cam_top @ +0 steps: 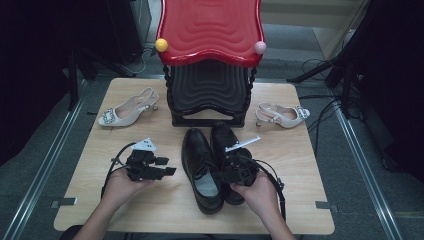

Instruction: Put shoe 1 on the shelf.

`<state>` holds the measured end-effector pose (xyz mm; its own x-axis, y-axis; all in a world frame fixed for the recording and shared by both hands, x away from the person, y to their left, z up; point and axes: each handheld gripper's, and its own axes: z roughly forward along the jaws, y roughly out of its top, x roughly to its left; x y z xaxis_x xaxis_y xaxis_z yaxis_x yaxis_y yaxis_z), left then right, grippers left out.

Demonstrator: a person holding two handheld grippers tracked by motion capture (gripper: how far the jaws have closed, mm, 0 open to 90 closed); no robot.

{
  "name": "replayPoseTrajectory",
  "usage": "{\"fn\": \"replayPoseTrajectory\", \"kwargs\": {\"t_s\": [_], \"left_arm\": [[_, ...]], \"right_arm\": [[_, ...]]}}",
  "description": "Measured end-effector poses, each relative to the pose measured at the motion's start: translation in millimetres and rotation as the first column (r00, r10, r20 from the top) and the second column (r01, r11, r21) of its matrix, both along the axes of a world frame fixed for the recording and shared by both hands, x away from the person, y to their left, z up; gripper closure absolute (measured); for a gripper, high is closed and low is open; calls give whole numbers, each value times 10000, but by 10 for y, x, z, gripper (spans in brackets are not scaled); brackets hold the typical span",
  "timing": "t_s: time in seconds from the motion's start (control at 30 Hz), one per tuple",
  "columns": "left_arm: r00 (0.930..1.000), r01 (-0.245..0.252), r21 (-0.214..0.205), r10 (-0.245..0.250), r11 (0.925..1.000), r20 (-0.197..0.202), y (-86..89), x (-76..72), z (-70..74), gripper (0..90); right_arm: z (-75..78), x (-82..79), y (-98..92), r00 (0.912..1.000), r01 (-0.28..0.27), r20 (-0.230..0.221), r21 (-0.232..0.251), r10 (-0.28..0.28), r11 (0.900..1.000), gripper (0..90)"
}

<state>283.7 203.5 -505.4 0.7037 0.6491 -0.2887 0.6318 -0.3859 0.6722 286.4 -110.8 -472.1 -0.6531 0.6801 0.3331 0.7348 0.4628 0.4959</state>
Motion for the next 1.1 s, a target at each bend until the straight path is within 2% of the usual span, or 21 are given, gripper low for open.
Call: {"fn": "replayPoseTrajectory", "kwargs": {"t_s": [0.27,0.37,0.4,0.5,0.6,0.87,1.1], "left_arm": [[9999,-136,-188,137,9997,79,12,30,3,451],[9999,-157,-180,157,9997,-12,12,51,10,447],[9999,-162,-160,162,9997,8,10,60,13,435],[9998,-180,-194,180,9996,-27,18,82,15,433],[9998,-211,-166,210,9996,-27,22,95,16,432],[9996,-300,-200,300,9994,-15,59,121,18,432],[9994,-312,-101,313,9995,140,68,118,24,433]], "right_arm": [[-72,84,91,9985,309,-449,-358,-325,9989,556],[-83,77,137,9987,377,-307,-746,-401,9965,582],[-89,68,165,9992,377,-105,-1070,-390,9935,611],[-95,74,158,9993,347,-107,-1075,-360,9936,624],[-112,91,99,9988,388,-256,-711,-407,9967,668],[-73,111,63,9937,887,-588,-1067,-953,9903,803],[-64,148,-85,9914,926,-865,-713,-986,9931,825]]}}
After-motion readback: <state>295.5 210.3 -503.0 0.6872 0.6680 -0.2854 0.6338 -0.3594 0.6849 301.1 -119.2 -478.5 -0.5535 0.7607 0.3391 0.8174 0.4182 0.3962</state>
